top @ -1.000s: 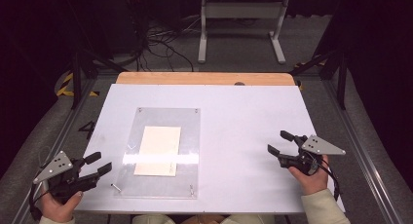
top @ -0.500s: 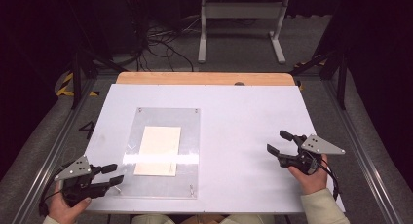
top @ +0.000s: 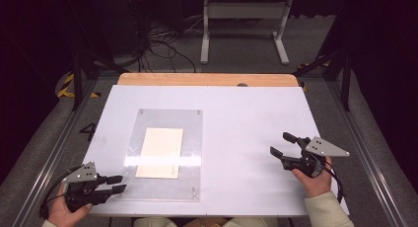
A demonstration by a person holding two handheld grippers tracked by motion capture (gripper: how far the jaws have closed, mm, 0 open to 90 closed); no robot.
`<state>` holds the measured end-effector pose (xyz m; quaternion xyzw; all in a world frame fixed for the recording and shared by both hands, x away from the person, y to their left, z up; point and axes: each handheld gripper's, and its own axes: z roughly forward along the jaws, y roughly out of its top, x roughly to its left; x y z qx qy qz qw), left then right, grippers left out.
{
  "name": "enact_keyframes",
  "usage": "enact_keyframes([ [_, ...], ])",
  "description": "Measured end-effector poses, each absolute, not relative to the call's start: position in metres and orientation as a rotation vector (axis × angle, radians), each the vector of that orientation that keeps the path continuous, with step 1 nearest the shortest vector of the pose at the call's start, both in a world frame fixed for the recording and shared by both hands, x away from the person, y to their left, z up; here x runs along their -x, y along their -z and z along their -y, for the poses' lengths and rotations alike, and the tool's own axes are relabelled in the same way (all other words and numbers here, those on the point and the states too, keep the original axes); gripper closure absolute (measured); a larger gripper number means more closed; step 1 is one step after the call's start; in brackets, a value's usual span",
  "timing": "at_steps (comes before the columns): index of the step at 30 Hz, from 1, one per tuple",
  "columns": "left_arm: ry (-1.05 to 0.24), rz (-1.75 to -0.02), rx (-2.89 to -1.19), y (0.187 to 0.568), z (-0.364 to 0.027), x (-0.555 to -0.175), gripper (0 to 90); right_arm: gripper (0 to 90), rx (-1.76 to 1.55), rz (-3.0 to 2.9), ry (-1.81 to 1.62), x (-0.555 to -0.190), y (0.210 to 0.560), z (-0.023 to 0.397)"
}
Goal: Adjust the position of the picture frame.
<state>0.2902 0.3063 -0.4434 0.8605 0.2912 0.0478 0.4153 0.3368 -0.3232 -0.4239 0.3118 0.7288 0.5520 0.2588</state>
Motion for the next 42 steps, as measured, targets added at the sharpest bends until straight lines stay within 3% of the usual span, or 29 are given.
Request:
enact_keyframes([
  [13, -0.076, -0.712, -2.198, 0.442, -0.302, -0.291, 81.7, 27.5, -0.846, -1.975, -1.497, -0.336, 0.424, 0.324],
  [29, -0.154, -0.703, -2.200, 0.430, -0.280, -0.300, 84.5, 27.4, -0.852, -1.961, -1.487, -0.331, 0.424, 0.327],
  [42, -0.038, -0.527, -2.198, 0.415, -0.218, -0.314, 84.8, 27.4, -0.876, -1.944, -1.471, -0.322, 0.424, 0.336],
])
